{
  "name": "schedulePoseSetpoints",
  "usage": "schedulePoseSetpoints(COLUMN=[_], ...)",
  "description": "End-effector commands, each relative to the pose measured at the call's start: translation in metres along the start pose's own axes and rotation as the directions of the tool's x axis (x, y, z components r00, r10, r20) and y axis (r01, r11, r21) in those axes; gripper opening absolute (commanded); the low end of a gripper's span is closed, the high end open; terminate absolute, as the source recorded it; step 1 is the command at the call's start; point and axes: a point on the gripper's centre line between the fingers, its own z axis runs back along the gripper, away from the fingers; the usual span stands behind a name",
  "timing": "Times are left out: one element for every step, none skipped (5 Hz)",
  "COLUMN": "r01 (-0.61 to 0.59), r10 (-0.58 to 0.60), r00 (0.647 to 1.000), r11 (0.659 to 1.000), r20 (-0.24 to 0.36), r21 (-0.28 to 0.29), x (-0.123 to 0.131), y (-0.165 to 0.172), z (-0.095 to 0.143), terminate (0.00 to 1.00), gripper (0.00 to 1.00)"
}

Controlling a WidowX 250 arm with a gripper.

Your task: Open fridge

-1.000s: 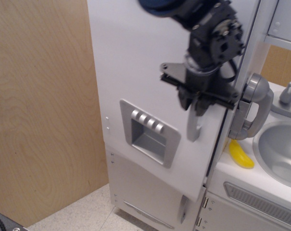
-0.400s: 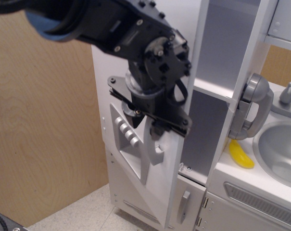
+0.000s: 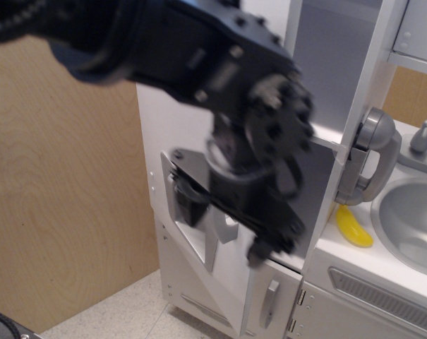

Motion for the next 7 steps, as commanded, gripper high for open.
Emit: schedulePoseSetpoints(r01=[0.081, 0.080, 0.067, 0.041, -0.015, -0.092, -0.144], r10=[-0.081, -0.080, -0.067, -0.041, 0.016, 0.092, 0.142], r00=[0.997, 0.997, 0.998, 0.999, 1.000, 0.996, 0.990], r11=[0.997, 0.996, 0.997, 0.999, 0.996, 0.978, 0.957], r20=[0.000, -0.013, -0.011, 0.017, -0.009, 0.007, 0.024], r21=[-0.017, -0.029, -0.027, 0.010, 0.085, 0.186, 0.254], x=[0.038, 0.062, 0.078, 0.089, 0.089, 0.080, 0.072], y=[-0.041, -0.054, -0.063, -0.054, -0.032, -0.008, 0.014], z=[-0.001, -0.007, -0.010, -0.010, -0.012, -0.012, -0.011], terminate=[0.00, 0.00, 0.00, 0.00, 0.00, 0.00, 0.00], gripper=[1.00, 1.00, 1.00, 1.00, 1.00, 1.00, 1.00])
